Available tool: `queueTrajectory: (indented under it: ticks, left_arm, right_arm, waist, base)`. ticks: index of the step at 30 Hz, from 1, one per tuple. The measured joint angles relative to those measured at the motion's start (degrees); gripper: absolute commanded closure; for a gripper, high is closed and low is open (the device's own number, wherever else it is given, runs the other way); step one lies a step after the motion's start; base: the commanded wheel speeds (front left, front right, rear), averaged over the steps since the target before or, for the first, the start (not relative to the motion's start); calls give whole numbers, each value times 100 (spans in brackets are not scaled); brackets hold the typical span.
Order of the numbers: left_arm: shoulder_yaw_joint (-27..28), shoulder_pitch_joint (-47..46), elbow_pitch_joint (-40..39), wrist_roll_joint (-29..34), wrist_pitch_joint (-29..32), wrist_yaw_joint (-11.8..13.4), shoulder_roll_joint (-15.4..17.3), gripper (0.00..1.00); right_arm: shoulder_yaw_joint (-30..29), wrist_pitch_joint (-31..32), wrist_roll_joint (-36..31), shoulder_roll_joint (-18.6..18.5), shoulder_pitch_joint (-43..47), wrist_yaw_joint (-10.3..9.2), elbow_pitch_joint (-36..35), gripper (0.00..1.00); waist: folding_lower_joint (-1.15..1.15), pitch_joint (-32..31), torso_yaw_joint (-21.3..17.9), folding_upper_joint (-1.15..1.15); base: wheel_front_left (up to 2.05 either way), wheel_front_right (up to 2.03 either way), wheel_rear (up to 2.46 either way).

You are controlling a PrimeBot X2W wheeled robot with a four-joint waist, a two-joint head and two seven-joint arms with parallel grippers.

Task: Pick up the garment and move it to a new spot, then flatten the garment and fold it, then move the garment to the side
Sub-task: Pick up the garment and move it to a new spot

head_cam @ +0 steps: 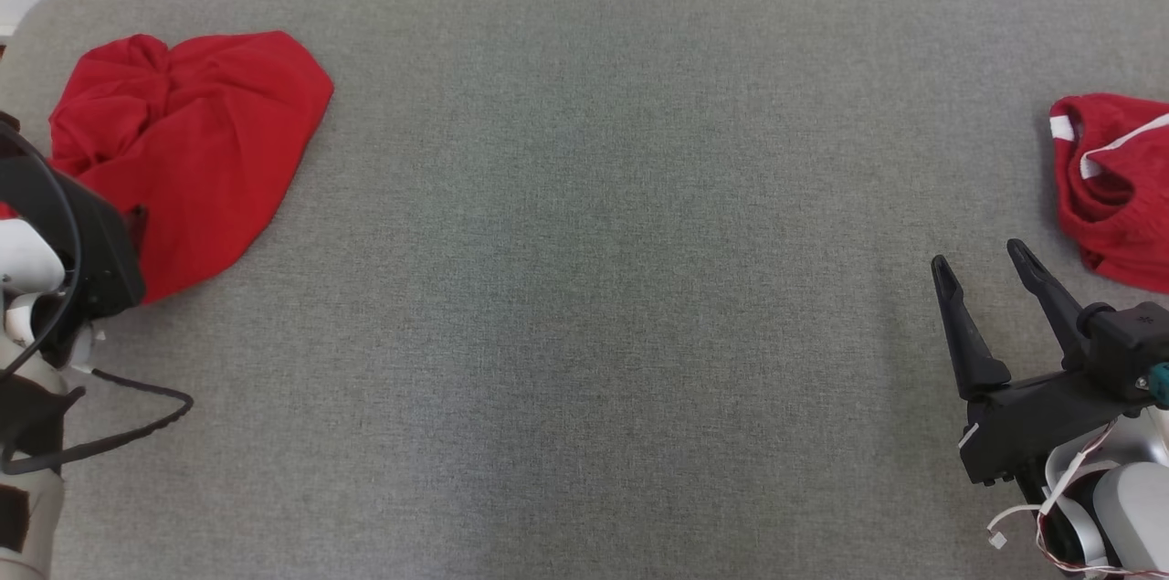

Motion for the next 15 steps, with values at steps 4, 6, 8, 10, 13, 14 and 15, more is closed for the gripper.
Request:
queueTrajectory:
  ticks: [4,6,8,10,13,14,15]
  left_arm:
    - [7,-60,170,0,101,15,45,0]
    - [32,-63,257,-1,123,52,78,0]
    - [48,-64,350,-2,149,57,93,0]
    - [52,-64,417,-9,167,57,67,0]
    - [47,-64,541,-33,198,56,-16,0]
    - [47,-65,567,-34,198,56,-32,28]
    - [38,-84,580,-33,197,56,-27,60]
  right_arm:
    - [7,48,-11,-16,-1,0,-54,0]
    - [23,92,-44,-16,-7,0,-79,0]
    - [25,99,-45,-18,-15,0,-118,0]
    - [16,125,-49,-32,-38,-5,-185,0]
    - [-19,148,-51,-82,-56,-7,-229,0]
    - [-36,153,-51,-102,-58,-7,-236,0]
    - [-46,170,-51,-118,-65,-7,-241,0]
  waist:
    - [0,68,-17,0]
    - [0,111,-33,0]
    - [0,160,-54,0]
    - [0,217,-73,0]
    - [0,318,-90,0]
    - [0,354,-93,0]
    - [0,389,-94,0]
  base:
    - [0,0,0]
    - [0,0,0]
    - [0,0,0]
    - [0,0,0]
    - [0,0,0]
    - [0,0,0]
    - [0,0,0]
